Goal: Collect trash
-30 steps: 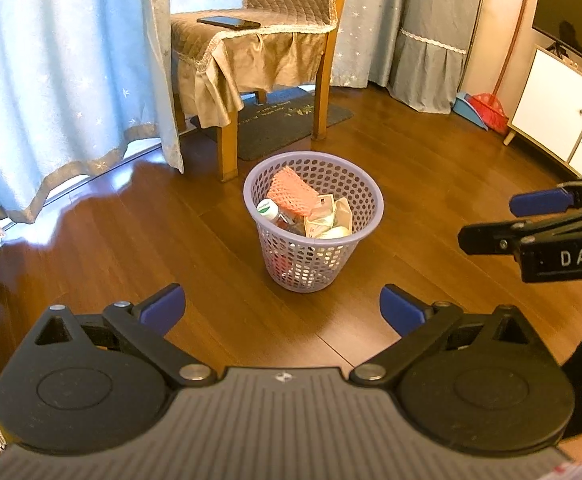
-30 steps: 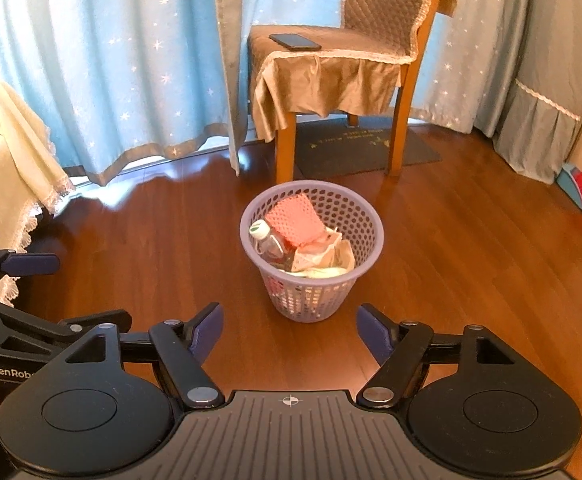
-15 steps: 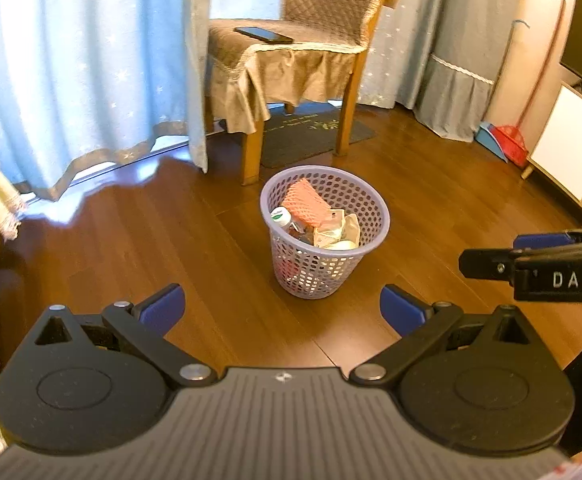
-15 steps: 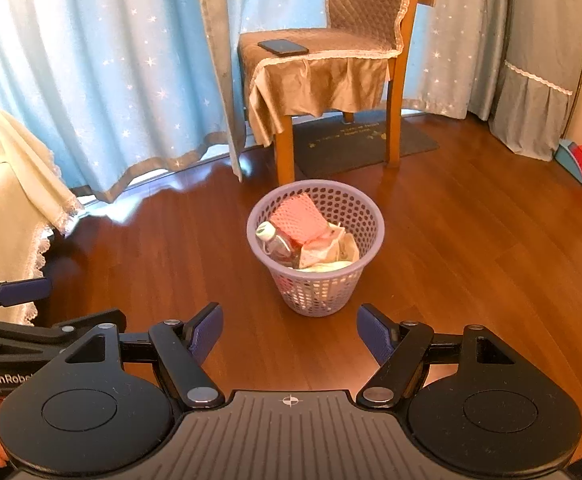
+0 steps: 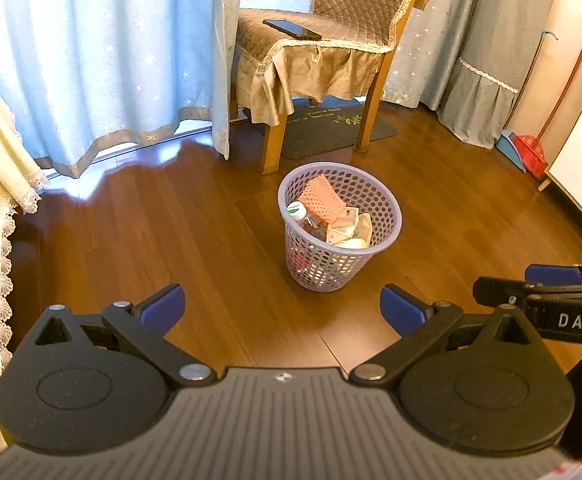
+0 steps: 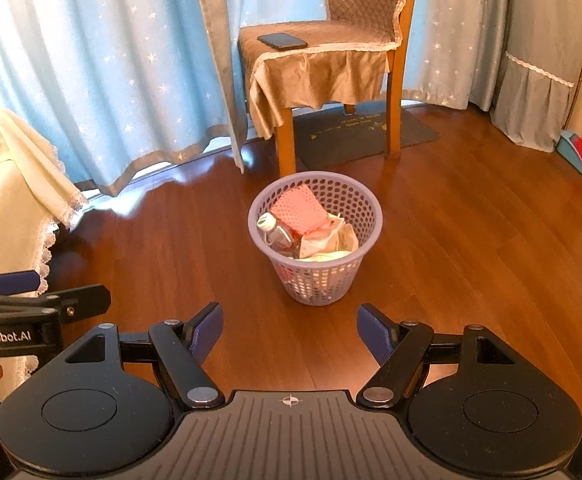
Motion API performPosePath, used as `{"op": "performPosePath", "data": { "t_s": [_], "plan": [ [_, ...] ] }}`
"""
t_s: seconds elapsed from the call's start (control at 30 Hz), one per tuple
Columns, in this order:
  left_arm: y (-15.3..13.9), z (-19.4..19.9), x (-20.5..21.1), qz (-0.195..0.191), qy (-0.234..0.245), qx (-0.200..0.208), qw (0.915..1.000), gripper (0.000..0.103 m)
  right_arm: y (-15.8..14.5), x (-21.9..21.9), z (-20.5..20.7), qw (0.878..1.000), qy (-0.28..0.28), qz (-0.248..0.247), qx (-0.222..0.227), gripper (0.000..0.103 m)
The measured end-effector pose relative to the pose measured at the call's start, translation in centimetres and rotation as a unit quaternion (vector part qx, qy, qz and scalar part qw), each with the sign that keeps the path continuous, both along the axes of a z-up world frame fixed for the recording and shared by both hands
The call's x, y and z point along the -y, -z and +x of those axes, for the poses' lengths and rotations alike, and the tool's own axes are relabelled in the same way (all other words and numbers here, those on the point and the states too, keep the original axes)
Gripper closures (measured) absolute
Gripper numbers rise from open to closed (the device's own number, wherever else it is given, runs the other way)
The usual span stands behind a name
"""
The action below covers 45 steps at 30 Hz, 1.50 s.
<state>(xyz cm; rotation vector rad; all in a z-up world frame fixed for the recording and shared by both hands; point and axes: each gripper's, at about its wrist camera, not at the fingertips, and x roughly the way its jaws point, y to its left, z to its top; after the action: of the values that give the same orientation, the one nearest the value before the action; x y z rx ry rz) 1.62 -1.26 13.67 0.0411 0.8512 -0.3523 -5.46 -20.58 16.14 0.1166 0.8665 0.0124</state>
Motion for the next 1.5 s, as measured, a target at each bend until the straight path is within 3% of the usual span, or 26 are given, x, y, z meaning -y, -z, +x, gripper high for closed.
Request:
{"op": "performPosePath", "data": {
  "t_s": [0.73, 1.5],
  "plan": [
    [-1.6, 0.5, 0.2, 0.017, -0.031, -0.018, 0.9992, 0.001, -0.9, 0.3, 0.4, 1.000, -0.004, 0.013, -0.017, 0.032],
    [-1.8, 1.2, 1.5, 0.027, -0.021, -0.026, 0.9991, 0.001, -1.5, 1.0, 1.8, 1.000, 0.007, 0.018, -0.018, 0.032]
  ]
}}
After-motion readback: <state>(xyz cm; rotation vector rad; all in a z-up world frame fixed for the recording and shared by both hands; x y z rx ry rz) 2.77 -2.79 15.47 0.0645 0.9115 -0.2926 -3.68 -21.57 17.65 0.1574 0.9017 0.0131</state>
